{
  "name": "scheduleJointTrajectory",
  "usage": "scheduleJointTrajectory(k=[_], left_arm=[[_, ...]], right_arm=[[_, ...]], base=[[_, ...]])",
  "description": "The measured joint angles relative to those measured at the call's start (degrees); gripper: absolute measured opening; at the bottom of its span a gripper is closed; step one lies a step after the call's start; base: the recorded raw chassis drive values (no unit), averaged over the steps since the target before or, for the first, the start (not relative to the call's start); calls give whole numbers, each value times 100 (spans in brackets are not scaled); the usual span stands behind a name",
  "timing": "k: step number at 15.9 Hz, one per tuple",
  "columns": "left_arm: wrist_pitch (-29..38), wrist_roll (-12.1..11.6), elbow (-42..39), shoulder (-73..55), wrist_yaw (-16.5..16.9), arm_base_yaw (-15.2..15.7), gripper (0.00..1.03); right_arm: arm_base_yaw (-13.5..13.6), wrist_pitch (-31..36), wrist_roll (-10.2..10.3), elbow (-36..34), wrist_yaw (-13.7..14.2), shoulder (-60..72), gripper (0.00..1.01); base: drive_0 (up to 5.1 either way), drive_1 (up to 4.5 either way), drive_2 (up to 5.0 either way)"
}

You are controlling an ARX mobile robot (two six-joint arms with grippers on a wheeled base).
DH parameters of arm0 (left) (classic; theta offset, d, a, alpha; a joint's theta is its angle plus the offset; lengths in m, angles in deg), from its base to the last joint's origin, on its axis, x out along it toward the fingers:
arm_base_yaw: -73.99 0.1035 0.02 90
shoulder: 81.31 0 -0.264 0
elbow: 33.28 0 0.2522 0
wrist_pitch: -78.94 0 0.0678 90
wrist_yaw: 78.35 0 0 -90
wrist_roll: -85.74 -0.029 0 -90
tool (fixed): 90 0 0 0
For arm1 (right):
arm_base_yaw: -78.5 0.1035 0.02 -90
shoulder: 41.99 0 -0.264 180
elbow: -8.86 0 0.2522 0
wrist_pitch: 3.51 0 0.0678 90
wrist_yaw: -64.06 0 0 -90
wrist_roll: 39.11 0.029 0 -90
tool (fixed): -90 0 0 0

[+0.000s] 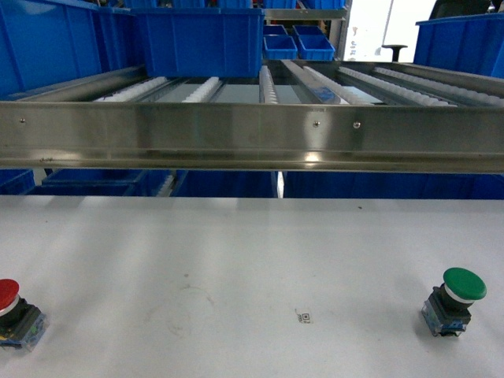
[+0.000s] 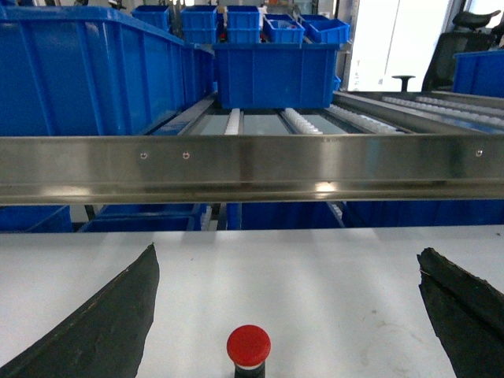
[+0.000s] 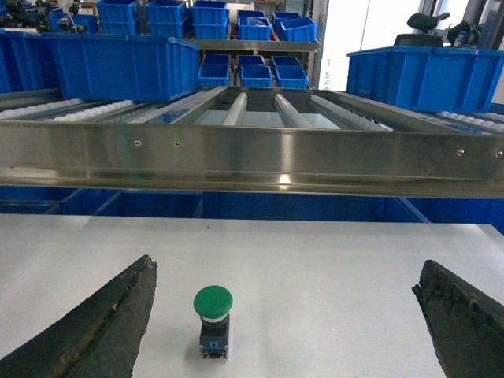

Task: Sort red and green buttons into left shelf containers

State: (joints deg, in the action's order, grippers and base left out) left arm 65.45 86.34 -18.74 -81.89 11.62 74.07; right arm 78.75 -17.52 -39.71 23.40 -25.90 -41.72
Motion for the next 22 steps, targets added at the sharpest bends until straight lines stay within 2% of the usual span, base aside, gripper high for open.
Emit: scheduleJointTrajectory(k=[2, 4, 5, 6, 8, 9, 11, 12, 14, 16, 17, 18, 20, 21, 22], left_arm=[[321, -85, -11, -133, 66, 208, 98], [1034, -55, -28, -732, 328, 634, 98], [1515, -46, -22, -1220, 361, 688, 98], [1930, 20, -13, -1655, 457, 695, 98], [2693, 24, 7, -2605, 437, 568, 98], [3235, -2, 68, -3421, 402, 494, 98], [3877, -92, 822, -4937, 407, 450, 98], [4131, -87, 1169, -5549, 343, 452, 98], [4002, -83, 1587, -6450, 122, 369, 98], [3740, -127, 2118, -7082, -151, 122, 98], [3847, -127, 2426, -7385, -247, 15, 98], [3722, -120, 2695, -7595, -339, -76, 98], [3589, -131, 3001, -7836, -404, -343, 98], [3567, -162, 3088, -7818, -433, -485, 98], [3576, -205, 3128, -7790, -431, -507, 98]], right_arm=[[-28, 260, -7, -4, -33, 164, 98], [-42, 909, -76, -9, -35, 811, 98], [-184, 1419, -76, -4, -114, 1327, 98], [-223, 1722, -85, 0, -98, 1768, 98], [-201, 2315, -103, 72, -81, 2715, 98], [-90, 2682, -186, 291, -90, 3418, 98], [142, 3110, -310, 1038, -138, 4750, 98], [214, 3001, -374, 1412, -251, 5401, 98], [315, 2870, -396, 1954, -376, 6513, 98], [315, 2719, -372, 2612, -455, 7436, 98], [372, 2583, -372, 2953, -446, 7805, 98], [439, 2400, -376, 3213, -437, 8085, 98], [658, 1945, -396, 3609, -638, 8612, 98], [649, 1628, -302, 3790, -879, 8806, 98], [627, 1578, -225, 3947, -848, 9055, 98]], base=[[0, 0, 0], [0, 0, 0], [0, 0, 0], [0, 0, 0], [0, 0, 0], [0, 0, 0], [0, 0, 0], [0, 0, 0], [0, 0, 0], [0, 0, 0], [0, 0, 0], [0, 0, 0], [0, 0, 0], [0, 0, 0], [0, 0, 0]])
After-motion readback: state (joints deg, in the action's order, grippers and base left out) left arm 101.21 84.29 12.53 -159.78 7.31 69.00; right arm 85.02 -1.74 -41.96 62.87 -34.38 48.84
